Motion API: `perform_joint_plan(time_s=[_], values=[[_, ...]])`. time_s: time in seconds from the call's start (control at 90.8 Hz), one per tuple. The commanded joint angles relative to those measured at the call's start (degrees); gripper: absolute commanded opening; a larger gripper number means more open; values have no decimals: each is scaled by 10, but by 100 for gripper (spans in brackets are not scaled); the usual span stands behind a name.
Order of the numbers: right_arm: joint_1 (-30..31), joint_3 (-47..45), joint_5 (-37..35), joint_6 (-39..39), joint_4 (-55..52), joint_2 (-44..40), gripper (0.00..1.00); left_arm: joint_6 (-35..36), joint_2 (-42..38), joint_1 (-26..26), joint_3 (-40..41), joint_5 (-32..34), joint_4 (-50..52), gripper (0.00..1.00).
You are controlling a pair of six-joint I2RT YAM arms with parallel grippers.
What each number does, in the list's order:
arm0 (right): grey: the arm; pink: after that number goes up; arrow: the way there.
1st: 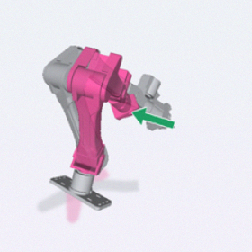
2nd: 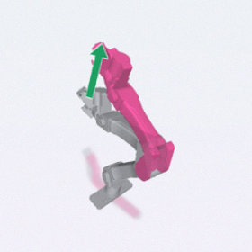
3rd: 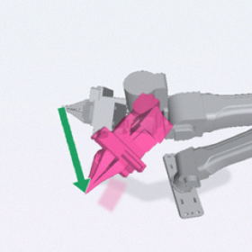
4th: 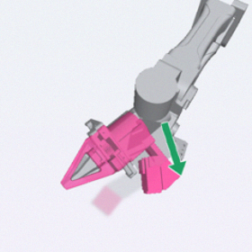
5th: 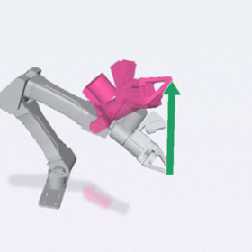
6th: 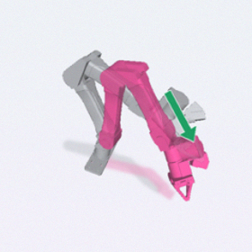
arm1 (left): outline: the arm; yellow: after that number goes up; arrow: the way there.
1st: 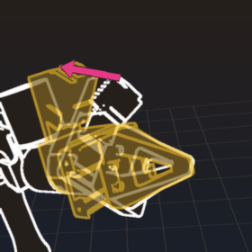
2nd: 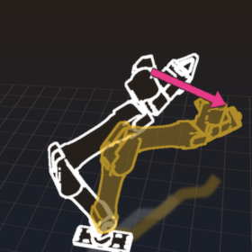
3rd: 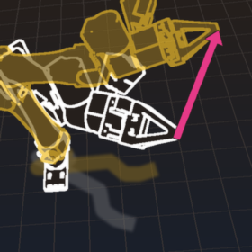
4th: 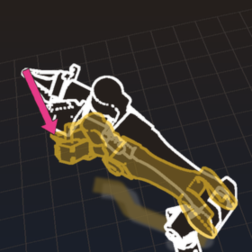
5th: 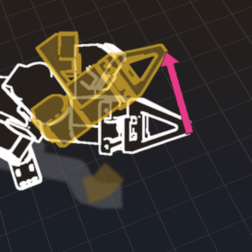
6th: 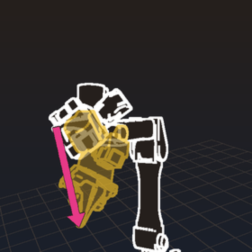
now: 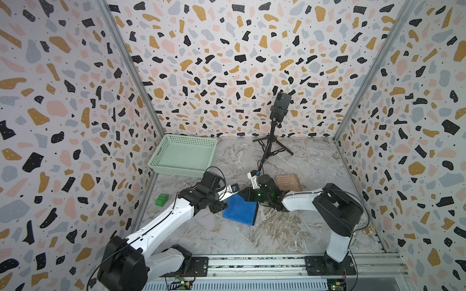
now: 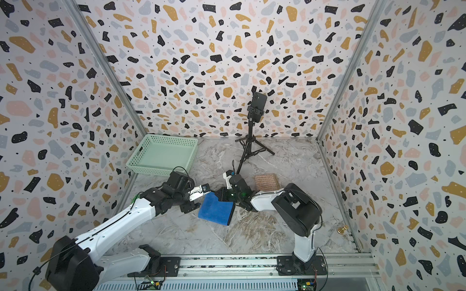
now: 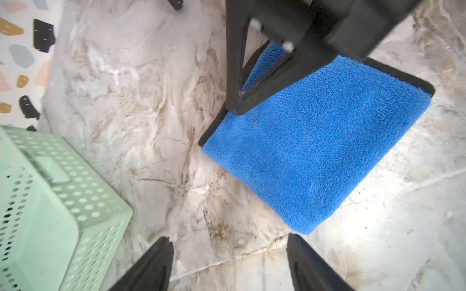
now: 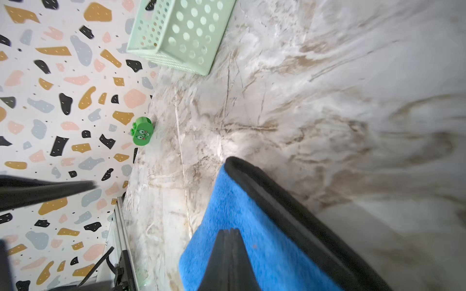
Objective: Fold the square dishcloth
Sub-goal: Smooth out the cleaning item at the center of the board.
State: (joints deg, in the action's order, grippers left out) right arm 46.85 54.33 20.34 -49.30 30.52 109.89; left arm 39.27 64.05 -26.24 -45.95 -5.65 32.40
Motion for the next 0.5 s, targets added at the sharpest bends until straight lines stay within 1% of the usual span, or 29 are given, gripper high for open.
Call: perform_joint_plan(time_s=[0.0, 0.11, 0.176, 0.264, 0.319, 0.396, 0.484], values=[[-1, 48, 32, 19, -9, 51, 0, 5, -32, 47, 2, -67, 79, 79], [-3, 61, 11, 26, -8, 94, 0, 19, -61, 92, 35, -93, 101, 80], [-2, 60, 4, 35, -13, 99, 0, 27, -75, 115, 59, -111, 103, 81], [0, 54, 3, 49, -23, 73, 0, 36, -83, 141, 79, -136, 101, 82], [2, 55, 2, 60, -35, 51, 0, 37, -80, 151, 80, -140, 96, 82], [3, 60, 2, 68, -47, 24, 0, 23, -69, 165, 67, -144, 93, 83], [4, 68, 8, 66, -47, 23, 0, 2, -54, 184, 48, -153, 90, 85]])
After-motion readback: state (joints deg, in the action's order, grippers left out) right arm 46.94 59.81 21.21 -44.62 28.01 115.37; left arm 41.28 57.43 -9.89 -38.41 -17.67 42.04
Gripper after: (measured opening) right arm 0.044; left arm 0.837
